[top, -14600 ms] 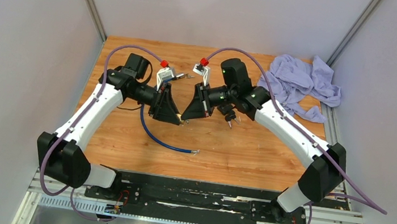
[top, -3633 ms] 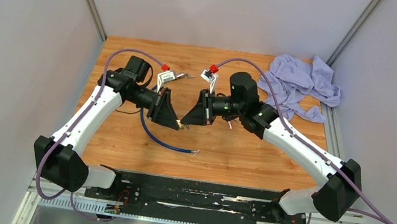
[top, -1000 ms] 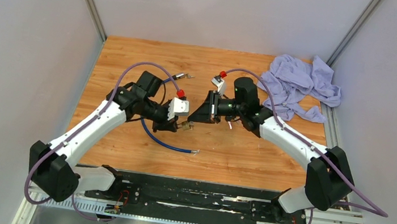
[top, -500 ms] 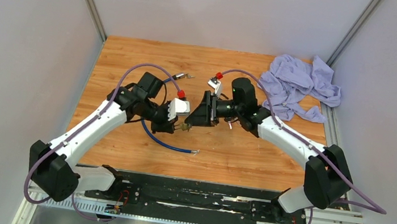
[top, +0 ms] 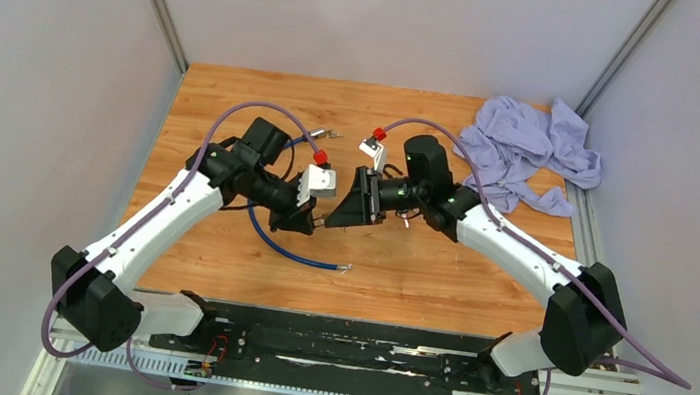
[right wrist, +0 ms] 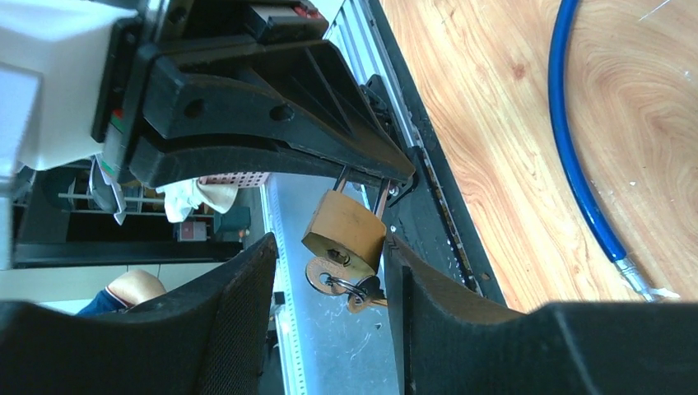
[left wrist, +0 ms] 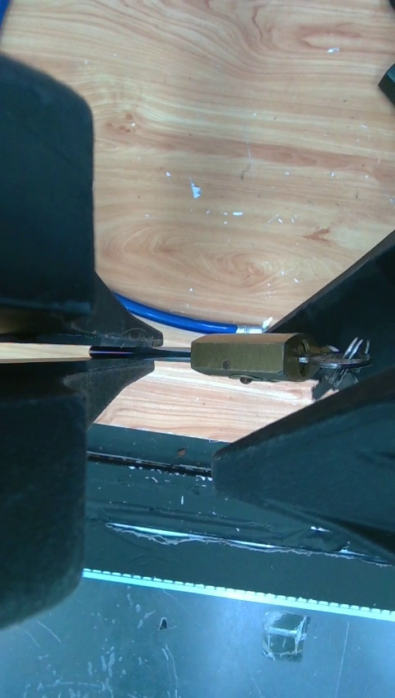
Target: Unlock with the key
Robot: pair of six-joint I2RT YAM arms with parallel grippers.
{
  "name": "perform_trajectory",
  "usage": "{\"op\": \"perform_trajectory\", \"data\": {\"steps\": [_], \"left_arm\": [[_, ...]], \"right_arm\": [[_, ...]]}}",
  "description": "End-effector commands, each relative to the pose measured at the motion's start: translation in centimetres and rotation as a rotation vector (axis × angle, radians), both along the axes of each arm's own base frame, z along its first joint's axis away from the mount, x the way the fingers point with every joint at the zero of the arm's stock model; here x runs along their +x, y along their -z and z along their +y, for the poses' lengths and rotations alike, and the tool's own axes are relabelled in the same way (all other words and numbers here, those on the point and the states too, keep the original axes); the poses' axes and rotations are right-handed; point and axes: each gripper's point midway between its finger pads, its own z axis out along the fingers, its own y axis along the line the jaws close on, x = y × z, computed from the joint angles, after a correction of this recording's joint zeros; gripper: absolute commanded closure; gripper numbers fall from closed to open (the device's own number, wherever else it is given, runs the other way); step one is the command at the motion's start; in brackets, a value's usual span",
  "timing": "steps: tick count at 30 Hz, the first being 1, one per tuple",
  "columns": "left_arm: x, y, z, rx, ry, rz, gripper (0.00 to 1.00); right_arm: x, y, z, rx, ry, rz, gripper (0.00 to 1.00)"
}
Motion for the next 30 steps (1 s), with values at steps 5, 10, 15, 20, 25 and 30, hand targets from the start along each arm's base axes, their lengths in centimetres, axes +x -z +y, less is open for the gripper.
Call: {"op": "perform_trajectory", "data": {"steps": [5, 10, 15, 20, 25, 30], "left_arm": [[0.0, -0.9, -0.2, -0.008, 0.005, -0.01, 1.0], [0.4, -0.3, 0.4, 0.034, 0.002, -0.031, 1.0], [-0.4, -0.3, 0.2, 0.028, 0.029, 0.024, 1.0], [-0.6, -0.5, 0.0, 0.013, 0.034, 0.035, 1.0], [-0.4, -0.2, 0.1, 0.028, 0.032, 0.04, 1.0], [0.0, 0.5, 0.4, 0.059, 0.039, 0.017, 1.0]], "right_arm": [[-1.2, -0.7, 0.1, -0.033, -0.044, -0.078, 0.65], [-0.4, 0.1, -0.2, -0.105, -0.008, -0.095, 0.71], [-0.1, 0.2, -0.3, -0.133, 0.007, -0.147, 0.66], [-0.4, -0.1, 0.2, -0.123, -0.017, -0.173, 0.63], [-0.8, -0.1, 0.8, -0.116, -0.036, -0.169, 0.7], [-1.2, 0.6, 1.5, -0.106, -0.052, -0.121, 0.83]]}}
